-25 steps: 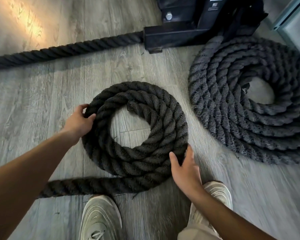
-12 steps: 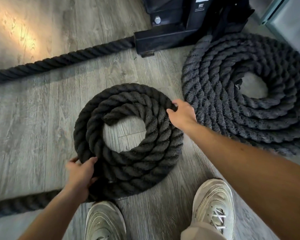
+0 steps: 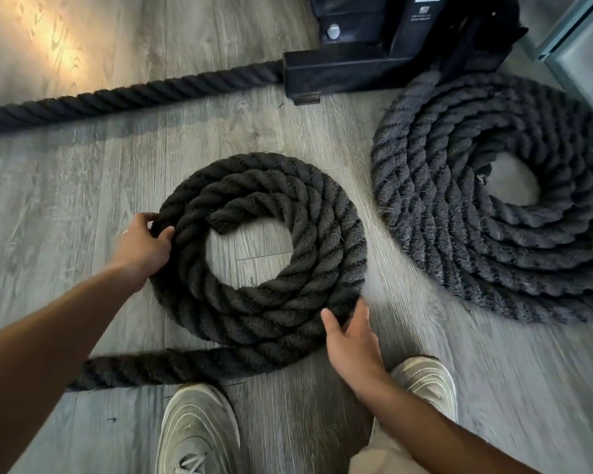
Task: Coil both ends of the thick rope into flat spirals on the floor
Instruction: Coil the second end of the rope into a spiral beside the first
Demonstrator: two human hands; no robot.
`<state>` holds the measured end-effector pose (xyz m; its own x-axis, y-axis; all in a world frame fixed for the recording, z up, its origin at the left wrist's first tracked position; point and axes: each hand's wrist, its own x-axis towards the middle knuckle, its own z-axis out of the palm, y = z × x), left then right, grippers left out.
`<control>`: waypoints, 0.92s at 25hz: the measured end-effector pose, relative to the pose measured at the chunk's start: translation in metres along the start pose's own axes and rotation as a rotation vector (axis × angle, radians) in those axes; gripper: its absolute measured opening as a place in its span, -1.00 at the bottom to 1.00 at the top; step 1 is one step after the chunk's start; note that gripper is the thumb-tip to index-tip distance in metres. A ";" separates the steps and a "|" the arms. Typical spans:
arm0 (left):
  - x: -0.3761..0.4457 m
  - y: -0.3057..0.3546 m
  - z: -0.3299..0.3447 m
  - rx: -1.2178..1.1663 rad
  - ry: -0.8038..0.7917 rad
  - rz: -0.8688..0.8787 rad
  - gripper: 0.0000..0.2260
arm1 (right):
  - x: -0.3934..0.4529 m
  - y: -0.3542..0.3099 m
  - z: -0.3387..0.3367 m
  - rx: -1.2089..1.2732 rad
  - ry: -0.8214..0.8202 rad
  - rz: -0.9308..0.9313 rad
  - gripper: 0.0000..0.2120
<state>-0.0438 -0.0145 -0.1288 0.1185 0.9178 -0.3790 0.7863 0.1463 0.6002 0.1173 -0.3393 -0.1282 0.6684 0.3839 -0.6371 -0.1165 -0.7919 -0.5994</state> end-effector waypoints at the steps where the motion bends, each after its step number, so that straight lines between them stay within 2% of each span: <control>1: -0.003 -0.004 0.001 -0.014 0.022 -0.006 -0.60 | 0.006 -0.006 -0.003 0.013 0.000 0.005 -0.31; 6: -0.057 -0.037 0.001 -0.248 0.057 -0.221 -0.53 | 0.065 -0.058 -0.033 0.016 0.077 -0.119 -0.47; 10: -0.110 -0.050 0.006 -0.404 -0.099 -0.438 -0.61 | 0.122 -0.112 -0.053 -0.145 0.095 -0.250 -0.56; 12: -0.109 -0.044 0.002 -0.421 -0.130 -0.474 -0.65 | 0.127 -0.117 -0.053 -0.142 0.140 -0.288 -0.58; 15: -0.081 -0.031 -0.007 -0.367 -0.021 -0.378 -0.44 | 0.090 -0.082 -0.034 -0.017 0.157 -0.201 -0.48; 17: -0.055 -0.013 -0.013 -0.368 0.032 -0.255 -0.48 | 0.047 -0.044 -0.022 -0.045 0.144 -0.166 -0.43; 21: -0.014 0.018 -0.018 -0.336 -0.086 -0.143 -0.39 | -0.009 -0.006 0.001 -0.061 0.033 -0.116 -0.38; 23: -0.013 0.015 -0.016 -0.252 -0.055 -0.097 -0.38 | -0.005 -0.009 0.007 -0.033 -0.005 -0.056 -0.38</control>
<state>-0.0428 -0.0183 -0.1038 0.0882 0.8744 -0.4771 0.6204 0.3265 0.7131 0.1102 -0.3311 -0.1231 0.6694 0.4303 -0.6056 -0.0550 -0.7843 -0.6180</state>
